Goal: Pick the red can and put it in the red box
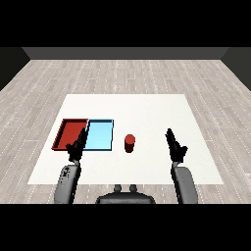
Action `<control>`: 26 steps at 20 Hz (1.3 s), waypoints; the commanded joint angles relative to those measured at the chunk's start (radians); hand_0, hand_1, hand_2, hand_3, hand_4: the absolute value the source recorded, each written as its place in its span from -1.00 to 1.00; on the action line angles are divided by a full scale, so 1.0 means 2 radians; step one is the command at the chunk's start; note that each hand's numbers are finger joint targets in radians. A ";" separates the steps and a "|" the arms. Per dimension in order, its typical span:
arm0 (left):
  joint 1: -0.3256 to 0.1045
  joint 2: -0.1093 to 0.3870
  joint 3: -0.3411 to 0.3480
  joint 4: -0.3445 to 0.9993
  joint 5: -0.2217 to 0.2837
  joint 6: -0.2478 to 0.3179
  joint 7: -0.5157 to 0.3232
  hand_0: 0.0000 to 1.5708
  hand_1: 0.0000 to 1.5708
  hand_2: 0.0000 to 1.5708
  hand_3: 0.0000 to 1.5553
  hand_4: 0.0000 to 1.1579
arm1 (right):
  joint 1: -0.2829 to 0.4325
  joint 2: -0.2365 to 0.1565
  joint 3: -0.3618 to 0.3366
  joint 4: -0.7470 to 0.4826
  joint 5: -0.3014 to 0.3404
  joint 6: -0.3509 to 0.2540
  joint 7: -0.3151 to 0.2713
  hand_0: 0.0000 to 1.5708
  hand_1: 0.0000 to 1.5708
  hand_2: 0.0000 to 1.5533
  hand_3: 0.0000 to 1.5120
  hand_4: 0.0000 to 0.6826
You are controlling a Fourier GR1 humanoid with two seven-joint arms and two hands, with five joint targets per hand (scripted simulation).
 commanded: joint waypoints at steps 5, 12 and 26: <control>-0.001 -0.008 0.005 -0.011 0.013 -0.016 0.009 -1.00 -1.00 -1.00 -1.00 -1.00 | 0.042 -0.008 -0.009 -0.016 -0.021 0.052 -0.012 -1.00 -1.00 -1.00 -1.00 -1.00; -0.008 -0.024 0.023 -0.034 0.023 -0.021 -0.194 -1.00 -1.00 -1.00 -1.00 -1.00 | 0.033 0.005 -0.012 -0.013 -0.049 0.092 -0.184 -1.00 -1.00 -1.00 -1.00 -1.00; 0.005 -0.020 0.022 -0.034 0.014 -0.027 -0.206 -1.00 -1.00 -1.00 -1.00 -1.00 | 0.052 0.008 -0.021 -0.021 -0.028 0.109 -0.196 -1.00 -1.00 -1.00 -1.00 -1.00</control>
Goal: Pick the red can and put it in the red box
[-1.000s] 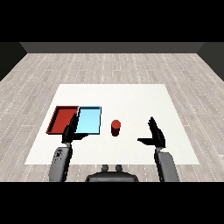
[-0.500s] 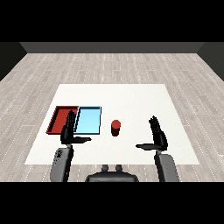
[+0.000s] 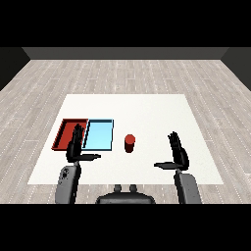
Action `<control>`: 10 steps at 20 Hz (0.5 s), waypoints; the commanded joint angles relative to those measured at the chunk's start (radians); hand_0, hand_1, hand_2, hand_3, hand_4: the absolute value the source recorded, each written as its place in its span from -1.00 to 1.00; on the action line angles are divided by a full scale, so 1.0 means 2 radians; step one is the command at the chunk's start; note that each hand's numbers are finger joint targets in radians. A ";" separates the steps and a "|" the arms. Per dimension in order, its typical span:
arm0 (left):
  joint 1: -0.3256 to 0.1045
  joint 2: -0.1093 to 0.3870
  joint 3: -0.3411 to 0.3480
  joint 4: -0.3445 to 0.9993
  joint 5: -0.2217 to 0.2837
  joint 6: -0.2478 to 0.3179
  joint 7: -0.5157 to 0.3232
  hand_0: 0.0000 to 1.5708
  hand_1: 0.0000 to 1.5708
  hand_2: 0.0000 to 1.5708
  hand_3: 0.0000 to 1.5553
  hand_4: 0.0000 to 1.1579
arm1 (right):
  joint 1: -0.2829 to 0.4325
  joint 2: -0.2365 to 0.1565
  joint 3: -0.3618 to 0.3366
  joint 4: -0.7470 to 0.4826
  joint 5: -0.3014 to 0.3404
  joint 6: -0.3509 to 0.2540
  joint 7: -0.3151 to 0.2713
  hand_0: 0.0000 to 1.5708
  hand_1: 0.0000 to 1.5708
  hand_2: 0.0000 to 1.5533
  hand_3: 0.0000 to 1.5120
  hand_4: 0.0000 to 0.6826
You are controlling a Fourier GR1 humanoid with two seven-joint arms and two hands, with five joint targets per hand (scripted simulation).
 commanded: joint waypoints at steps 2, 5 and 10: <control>-0.038 0.000 0.013 0.047 -0.006 0.009 -0.026 -1.00 -1.00 -1.00 -1.00 -1.00 | 0.001 0.005 0.002 0.012 0.019 -0.001 -0.019 -1.00 -1.00 -1.00 -1.00 -1.00; -0.025 0.007 0.016 0.018 0.008 0.000 0.002 -1.00 -1.00 -1.00 -1.00 -1.00 | -0.041 0.004 -0.003 0.037 0.005 0.007 0.009 -1.00 -1.00 -1.00 -1.00 -1.00; -0.042 0.007 0.020 0.048 0.005 0.004 -0.001 -1.00 -1.00 -1.00 -1.00 -1.00 | -0.049 0.026 0.016 -0.021 -0.009 -0.015 0.085 -1.00 -1.00 -1.00 -1.00 -1.00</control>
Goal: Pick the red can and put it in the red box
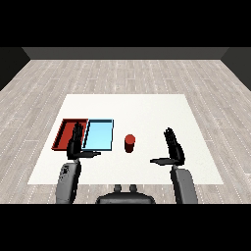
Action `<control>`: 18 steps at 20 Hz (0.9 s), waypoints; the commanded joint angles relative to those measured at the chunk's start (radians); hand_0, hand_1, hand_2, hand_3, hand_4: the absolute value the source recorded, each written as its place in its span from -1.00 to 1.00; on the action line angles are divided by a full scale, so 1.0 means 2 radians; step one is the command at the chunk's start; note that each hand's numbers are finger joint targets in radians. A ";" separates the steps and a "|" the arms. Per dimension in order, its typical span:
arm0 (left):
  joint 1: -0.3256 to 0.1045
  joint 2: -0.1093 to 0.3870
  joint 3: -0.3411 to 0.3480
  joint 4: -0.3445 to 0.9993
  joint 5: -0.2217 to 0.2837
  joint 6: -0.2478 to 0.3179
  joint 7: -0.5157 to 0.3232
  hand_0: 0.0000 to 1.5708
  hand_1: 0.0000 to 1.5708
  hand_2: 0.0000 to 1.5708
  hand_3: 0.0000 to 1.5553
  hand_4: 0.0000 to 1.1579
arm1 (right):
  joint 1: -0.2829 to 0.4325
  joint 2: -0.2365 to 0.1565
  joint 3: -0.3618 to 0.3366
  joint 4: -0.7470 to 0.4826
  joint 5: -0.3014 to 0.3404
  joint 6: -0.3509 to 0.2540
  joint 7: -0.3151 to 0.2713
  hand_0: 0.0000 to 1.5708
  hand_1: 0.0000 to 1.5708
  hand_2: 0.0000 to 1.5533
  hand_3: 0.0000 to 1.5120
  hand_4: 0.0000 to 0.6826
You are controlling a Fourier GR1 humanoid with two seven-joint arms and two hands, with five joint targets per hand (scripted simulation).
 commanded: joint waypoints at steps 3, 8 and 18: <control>0.001 -0.006 -0.006 -0.004 -0.005 0.008 0.004 -1.00 -1.00 -1.00 -1.00 -1.00 | -0.021 0.013 0.001 0.016 -0.006 -0.015 0.029 -1.00 -1.00 -1.00 -1.00 -1.00; 0.042 -0.008 -0.016 -0.036 0.003 -0.005 0.005 -1.00 -1.00 -1.00 -1.00 -1.00 | -0.075 0.021 0.002 0.091 -0.017 -0.016 0.019 -1.00 -1.00 -1.00 -1.00 -1.00; -0.026 -0.003 0.003 0.013 0.004 0.009 0.010 -1.00 -1.00 -1.00 -1.00 -1.00 | -0.109 0.029 0.039 0.172 -0.038 -0.037 -0.023 -1.00 -1.00 -1.00 -1.00 -1.00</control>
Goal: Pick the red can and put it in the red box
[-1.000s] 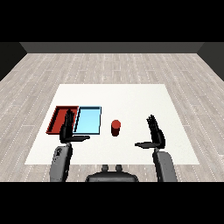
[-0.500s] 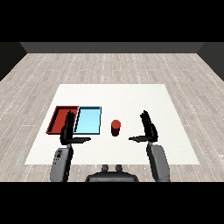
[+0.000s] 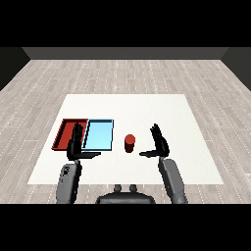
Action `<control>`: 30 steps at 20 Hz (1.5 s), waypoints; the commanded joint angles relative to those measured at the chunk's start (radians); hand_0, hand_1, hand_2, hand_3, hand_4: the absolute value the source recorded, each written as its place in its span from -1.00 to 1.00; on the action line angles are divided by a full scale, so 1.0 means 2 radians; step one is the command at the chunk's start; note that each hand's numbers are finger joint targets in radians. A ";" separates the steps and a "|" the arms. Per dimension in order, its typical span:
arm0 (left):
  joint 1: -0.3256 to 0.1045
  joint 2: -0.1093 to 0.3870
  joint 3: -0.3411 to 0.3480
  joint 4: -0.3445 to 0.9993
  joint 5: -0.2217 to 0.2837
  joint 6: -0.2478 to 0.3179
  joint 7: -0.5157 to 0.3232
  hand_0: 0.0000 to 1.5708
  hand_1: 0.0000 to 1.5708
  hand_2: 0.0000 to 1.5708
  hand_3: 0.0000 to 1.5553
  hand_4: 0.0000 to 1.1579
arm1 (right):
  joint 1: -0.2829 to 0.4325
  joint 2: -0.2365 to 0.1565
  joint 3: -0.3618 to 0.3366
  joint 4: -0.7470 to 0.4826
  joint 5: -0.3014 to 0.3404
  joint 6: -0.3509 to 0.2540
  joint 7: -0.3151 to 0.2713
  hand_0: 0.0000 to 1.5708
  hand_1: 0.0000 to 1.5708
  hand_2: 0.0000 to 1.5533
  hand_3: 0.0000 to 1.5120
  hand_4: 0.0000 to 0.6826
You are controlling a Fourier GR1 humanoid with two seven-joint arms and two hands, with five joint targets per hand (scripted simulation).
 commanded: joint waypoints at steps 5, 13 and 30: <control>0.020 -0.005 -0.005 0.006 0.000 -0.005 -0.022 -1.00 -1.00 -1.00 -1.00 -1.00 | -0.019 0.001 0.064 0.035 -0.027 -0.055 -0.021 -1.00 -1.00 -1.00 -1.00 -1.00; -0.035 0.015 0.020 0.019 0.031 -0.019 0.017 -1.00 -1.00 -1.00 -1.00 -1.00 | -0.090 0.001 0.108 0.127 -0.096 -0.095 -0.063 -1.00 -1.00 -1.00 -1.00 -1.00; -0.002 -0.004 -0.003 0.019 0.015 -0.018 -0.023 -1.00 -1.00 -1.00 -1.00 -1.00 | -0.122 0.001 0.172 0.266 -0.168 -0.126 -0.162 -1.00 -1.00 -1.00 -1.00 -1.00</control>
